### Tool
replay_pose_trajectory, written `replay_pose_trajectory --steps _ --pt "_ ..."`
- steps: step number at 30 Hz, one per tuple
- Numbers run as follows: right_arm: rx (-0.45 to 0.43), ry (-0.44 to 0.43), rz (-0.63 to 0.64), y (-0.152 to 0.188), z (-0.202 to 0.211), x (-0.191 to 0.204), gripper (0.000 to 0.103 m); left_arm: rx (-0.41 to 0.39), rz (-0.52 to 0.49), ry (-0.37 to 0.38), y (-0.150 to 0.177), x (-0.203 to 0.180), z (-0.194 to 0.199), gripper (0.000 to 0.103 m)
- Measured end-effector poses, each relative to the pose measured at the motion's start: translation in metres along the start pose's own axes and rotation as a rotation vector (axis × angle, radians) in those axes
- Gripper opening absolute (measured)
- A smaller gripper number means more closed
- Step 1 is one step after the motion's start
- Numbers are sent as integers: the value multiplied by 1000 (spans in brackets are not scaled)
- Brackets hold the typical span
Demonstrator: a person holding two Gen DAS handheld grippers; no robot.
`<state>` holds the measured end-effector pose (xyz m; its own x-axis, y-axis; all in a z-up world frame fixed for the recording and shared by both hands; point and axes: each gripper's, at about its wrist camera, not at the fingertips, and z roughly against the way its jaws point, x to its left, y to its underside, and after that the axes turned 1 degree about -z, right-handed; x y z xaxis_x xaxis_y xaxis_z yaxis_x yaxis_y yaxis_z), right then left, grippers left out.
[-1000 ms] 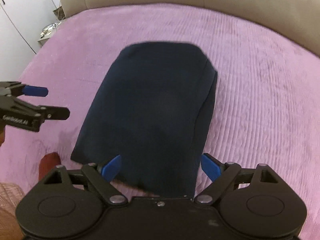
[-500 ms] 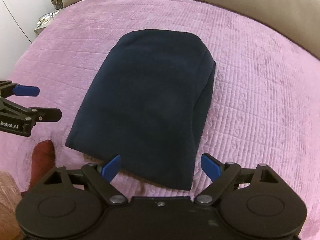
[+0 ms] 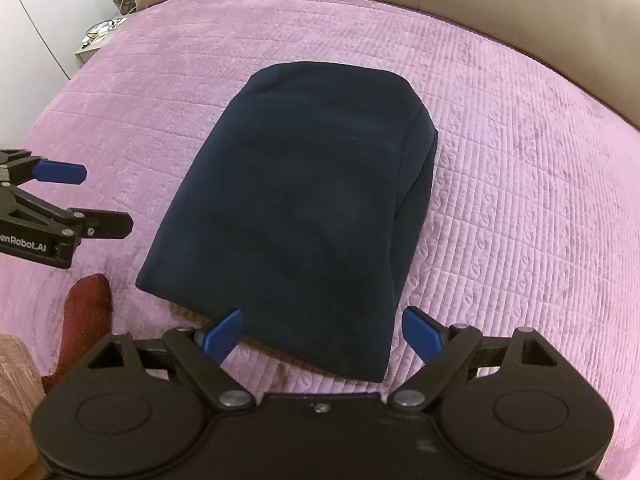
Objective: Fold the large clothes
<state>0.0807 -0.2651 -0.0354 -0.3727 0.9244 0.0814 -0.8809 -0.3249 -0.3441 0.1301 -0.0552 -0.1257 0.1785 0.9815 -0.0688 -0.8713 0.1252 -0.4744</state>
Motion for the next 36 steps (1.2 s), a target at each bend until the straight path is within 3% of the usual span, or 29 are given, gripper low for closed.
replay_pose_trajectory --steps 36 --pt "6 11 56 1 2 6 102 -3 0 7 -2 -1 2 100"
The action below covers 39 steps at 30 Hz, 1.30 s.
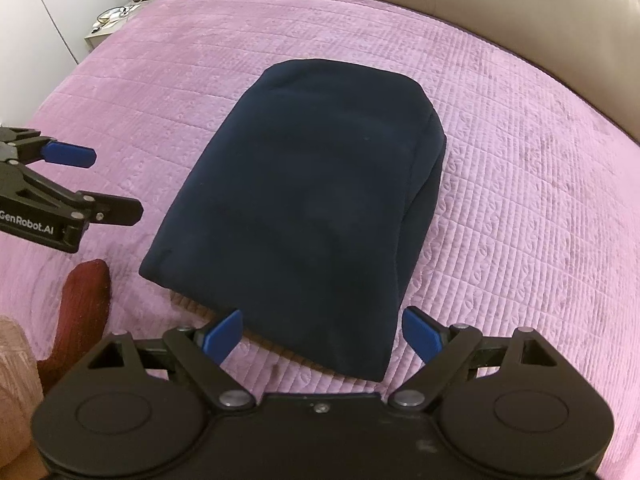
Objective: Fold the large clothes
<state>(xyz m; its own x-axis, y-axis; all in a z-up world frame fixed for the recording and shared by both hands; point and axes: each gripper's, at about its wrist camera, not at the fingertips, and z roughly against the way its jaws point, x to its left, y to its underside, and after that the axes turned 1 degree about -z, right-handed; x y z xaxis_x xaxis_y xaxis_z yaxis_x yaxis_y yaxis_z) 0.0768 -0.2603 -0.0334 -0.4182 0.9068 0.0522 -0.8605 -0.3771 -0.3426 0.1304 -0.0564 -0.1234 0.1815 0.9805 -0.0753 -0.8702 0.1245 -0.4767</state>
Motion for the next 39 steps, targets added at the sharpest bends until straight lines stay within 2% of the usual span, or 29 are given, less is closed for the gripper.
replay_pose_trajectory --steps 16,26,39 --pt "9 0 4 0 -2 4 102 -3 -6 3 0 2 0 99" --pt "38 -24 -10 1 -9 4 102 -10 28 23 1 5 0 99" --pt "29 -24 -13 2 -9 3 102 -32 45 45 1 7 2 100"
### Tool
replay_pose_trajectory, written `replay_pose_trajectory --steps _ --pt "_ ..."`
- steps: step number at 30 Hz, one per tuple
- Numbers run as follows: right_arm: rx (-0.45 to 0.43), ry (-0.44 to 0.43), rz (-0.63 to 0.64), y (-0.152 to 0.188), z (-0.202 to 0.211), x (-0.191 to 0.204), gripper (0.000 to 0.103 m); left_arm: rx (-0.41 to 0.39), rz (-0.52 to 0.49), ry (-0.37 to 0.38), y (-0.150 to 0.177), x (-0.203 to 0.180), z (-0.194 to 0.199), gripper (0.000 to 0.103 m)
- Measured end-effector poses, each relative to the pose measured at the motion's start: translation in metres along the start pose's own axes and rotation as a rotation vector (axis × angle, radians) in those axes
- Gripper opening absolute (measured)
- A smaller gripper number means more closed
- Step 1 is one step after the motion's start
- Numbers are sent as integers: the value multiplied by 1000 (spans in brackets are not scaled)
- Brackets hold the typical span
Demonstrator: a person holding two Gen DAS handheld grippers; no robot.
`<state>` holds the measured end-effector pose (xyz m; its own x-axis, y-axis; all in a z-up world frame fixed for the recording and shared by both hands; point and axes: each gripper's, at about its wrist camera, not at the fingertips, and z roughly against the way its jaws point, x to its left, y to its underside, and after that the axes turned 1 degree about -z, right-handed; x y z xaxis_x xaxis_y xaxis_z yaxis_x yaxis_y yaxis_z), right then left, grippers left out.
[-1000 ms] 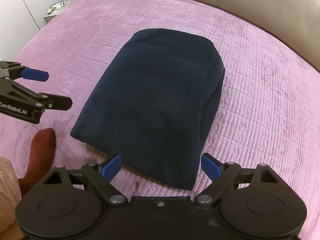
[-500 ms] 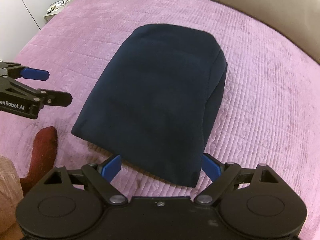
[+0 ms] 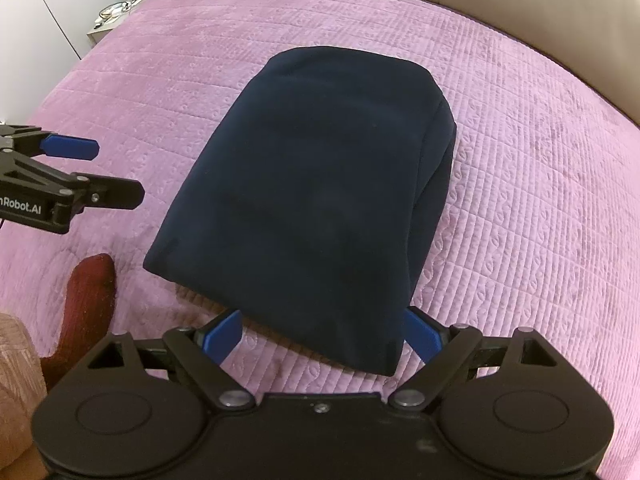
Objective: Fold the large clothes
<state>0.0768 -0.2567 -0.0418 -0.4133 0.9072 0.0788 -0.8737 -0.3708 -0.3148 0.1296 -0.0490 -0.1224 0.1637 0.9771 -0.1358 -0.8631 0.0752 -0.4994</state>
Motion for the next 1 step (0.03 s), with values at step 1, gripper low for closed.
replay_pose_trajectory --steps 1 --pt "0 0 0 0 0 0 102 1 0 -3 0 0 0 100"
